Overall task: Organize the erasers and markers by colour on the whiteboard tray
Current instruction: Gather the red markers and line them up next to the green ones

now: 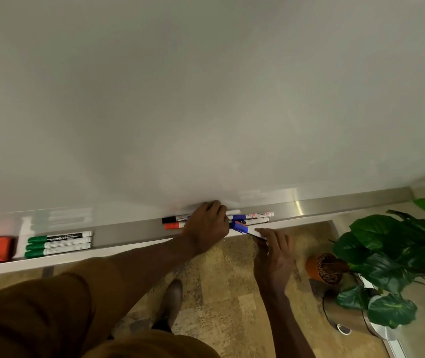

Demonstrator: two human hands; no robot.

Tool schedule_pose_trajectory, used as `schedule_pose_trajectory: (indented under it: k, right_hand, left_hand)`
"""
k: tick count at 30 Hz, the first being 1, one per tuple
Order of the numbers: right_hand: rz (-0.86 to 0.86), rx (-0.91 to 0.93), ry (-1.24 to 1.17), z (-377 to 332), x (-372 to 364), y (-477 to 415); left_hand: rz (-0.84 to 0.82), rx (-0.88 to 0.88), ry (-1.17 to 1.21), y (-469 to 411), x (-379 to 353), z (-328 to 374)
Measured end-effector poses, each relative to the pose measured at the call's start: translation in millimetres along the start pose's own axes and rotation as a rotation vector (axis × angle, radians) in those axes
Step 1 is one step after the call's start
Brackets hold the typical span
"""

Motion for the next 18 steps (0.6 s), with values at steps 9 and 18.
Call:
schedule_pose_trajectory:
  k: [9,18]
  right_hand:
    - [-0.032,-0.036,-0.053,7.2,-3.2,25.5]
    - [-0.082,-0.087,-0.282,-25.7,-11.9,28.6]
  left_hand:
    - [0.001,0.075,0.043,-6.8,-8.0,0.6]
    - [0.333,0.565,0.979,81.4,4.1,-18.2]
Point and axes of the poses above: each hand's wrist, its own y-axis away from the middle knuckle, its own x-axis out of the back of the hand, z = x × y, the point moved 8 cm from there along -y, towards the middle knuckle, and after that the axes turned 12 degrees about y, right-handed, at the moved point
